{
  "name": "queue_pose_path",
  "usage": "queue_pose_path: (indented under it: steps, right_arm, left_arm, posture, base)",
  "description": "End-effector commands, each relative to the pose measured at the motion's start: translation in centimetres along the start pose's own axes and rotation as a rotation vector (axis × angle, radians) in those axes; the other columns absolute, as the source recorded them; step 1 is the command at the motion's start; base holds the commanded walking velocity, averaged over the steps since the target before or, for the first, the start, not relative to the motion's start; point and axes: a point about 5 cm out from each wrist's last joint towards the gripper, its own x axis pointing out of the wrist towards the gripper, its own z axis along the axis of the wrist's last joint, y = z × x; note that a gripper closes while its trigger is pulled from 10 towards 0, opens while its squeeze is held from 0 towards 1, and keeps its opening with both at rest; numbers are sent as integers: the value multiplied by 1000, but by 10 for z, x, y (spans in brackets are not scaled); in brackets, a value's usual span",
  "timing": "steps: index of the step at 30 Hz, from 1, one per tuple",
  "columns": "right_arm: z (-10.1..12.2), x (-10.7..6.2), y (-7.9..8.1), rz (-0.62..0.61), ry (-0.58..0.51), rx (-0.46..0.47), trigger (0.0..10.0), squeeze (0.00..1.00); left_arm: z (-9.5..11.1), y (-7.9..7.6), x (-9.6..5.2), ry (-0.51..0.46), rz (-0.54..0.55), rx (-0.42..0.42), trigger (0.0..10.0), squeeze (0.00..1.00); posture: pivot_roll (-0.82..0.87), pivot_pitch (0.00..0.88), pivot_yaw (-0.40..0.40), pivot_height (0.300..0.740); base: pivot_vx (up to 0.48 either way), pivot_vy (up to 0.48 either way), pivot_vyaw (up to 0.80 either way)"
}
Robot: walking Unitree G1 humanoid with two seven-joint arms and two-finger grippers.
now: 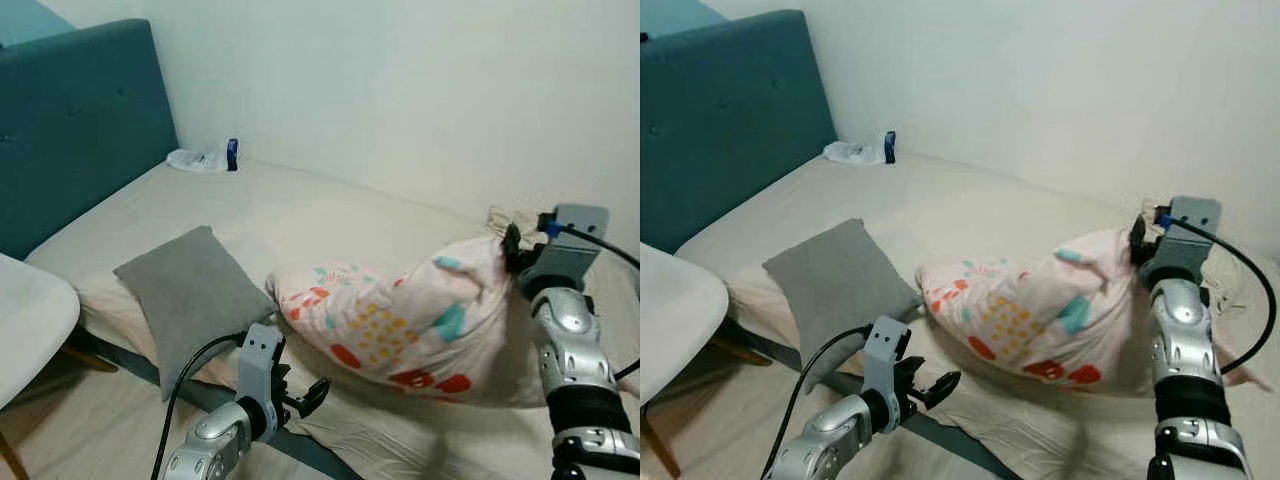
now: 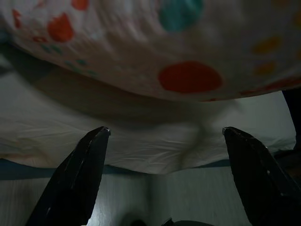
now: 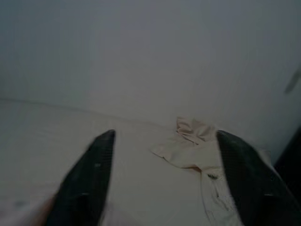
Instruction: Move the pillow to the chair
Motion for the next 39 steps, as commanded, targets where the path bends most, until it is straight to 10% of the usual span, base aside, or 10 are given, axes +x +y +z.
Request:
queue_pose_path:
  steps: [1, 8, 13, 16, 17, 20, 21, 36, 37, 39]
  right_arm:
    - [6, 3, -6, -6, -12, -40, 10000, 1000]
    - [-26, -1, -20, 63, 233, -457, 10000, 1000]
    - [-25, -2, -10, 161, 212, -454, 10000, 1000]
    - [-14, 0, 14, 252, 141, -92, 10000, 1000]
    - [-6, 1, 24, 284, 107, 142, 10000, 0]
    - [5, 0, 39, 363, 62, 472, 10000, 0]
    - [3, -2, 45, 403, 86, 531, 0, 0]
    - [-35, -14, 50, 389, 250, 350, 0, 0]
    - [-35, -13, 48, 366, 248, 335, 10000, 0]
    - [-35, -11, 46, 333, 243, 329, 10000, 0]
  left_arm:
    - [-5, 1, 0, 24, 4, 5, 10000, 0]
    - [-5, 0, 0, 22, 1, 6, 10000, 0]
    - [-6, 0, -1, 24, 0, 6, 10000, 0]
    - [-6, 0, -1, 26, -1, 6, 10000, 0]
    - [-6, 0, -2, 27, -1, 7, 10000, 0]
    - [-6, 0, -2, 27, -2, 7, 10000, 0]
    - [-6, 0, -2, 26, -1, 6, 10000, 0]
    - [-1, 2, -1, 9, -1, 7, 10000, 0]
    - [-1, 2, -1, 7, -2, 7, 10000, 0]
    - [0, 2, 0, 5, -2, 7, 10000, 0]
  posture:
    - [52, 28, -70, 740]
    - [53, 25, -69, 740]
    - [53, 28, -67, 740]
    - [53, 32, -64, 740]
    - [56, 33, -66, 740]
    - [57, 33, -64, 740]
    - [58, 35, -63, 740]
    - [56, 23, -64, 740]
    - [56, 23, -64, 740]
    - [57, 24, -65, 740]
  base:
    - [0, 0, 0]
    - [0, 0, 0]
    - [0, 0, 0]
    - [0, 0, 0]
    - [0, 0, 0]
    - [0, 0, 0]
    - [0, 0, 0]
    - [0, 0, 0]
    - [0, 0, 0]
    - [0, 0, 0]
